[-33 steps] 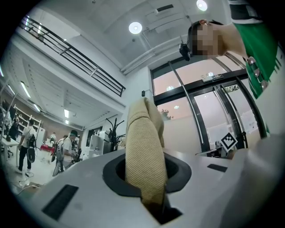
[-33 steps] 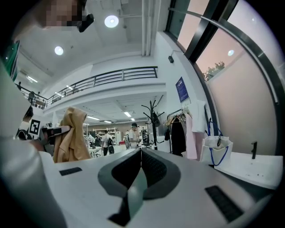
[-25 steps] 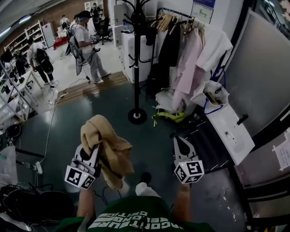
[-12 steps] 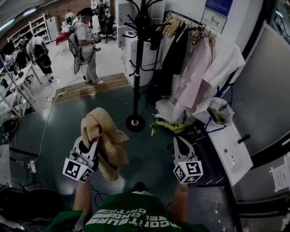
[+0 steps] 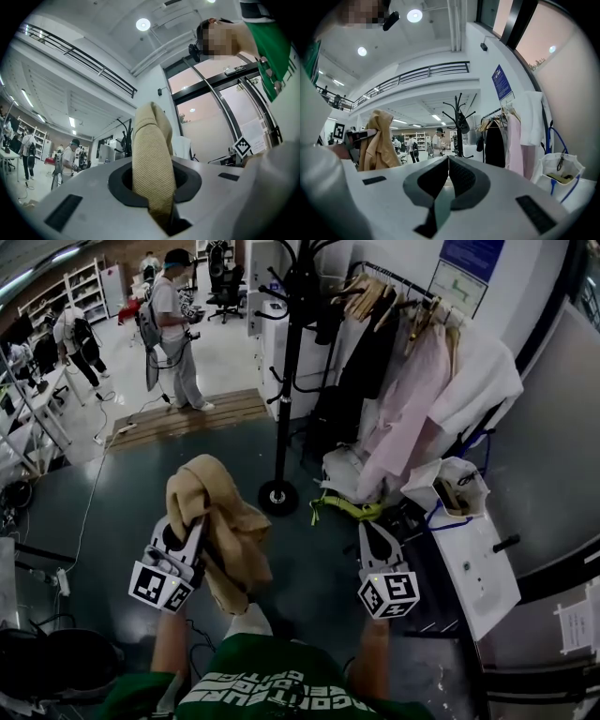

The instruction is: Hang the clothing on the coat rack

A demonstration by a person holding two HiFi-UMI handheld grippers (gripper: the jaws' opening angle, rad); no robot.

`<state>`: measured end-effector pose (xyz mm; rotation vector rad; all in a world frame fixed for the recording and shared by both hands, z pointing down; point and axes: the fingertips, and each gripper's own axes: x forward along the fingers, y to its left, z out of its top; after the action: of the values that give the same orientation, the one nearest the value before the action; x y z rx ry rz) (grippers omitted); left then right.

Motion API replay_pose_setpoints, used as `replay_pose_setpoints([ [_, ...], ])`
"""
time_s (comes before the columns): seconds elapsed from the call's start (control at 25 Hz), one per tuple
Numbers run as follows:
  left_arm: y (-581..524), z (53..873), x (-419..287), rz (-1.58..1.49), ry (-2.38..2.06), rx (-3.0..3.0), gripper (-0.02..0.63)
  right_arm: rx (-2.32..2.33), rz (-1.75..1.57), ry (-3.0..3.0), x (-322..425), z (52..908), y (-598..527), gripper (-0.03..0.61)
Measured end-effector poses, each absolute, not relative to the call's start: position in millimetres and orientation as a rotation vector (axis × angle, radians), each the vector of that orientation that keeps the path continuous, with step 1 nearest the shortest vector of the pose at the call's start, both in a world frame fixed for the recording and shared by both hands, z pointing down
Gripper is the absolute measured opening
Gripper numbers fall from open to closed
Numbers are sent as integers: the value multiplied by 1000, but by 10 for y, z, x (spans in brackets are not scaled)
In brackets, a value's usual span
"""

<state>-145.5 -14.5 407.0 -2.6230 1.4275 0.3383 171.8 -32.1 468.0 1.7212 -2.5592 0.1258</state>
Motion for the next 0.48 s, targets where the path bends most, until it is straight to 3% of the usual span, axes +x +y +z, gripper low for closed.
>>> replay_pose_setpoints([
  [0.48,-1072,4008,-1492,344,1384,-2627,55,1752,125,-2548,1685,4652,-1224,9],
])
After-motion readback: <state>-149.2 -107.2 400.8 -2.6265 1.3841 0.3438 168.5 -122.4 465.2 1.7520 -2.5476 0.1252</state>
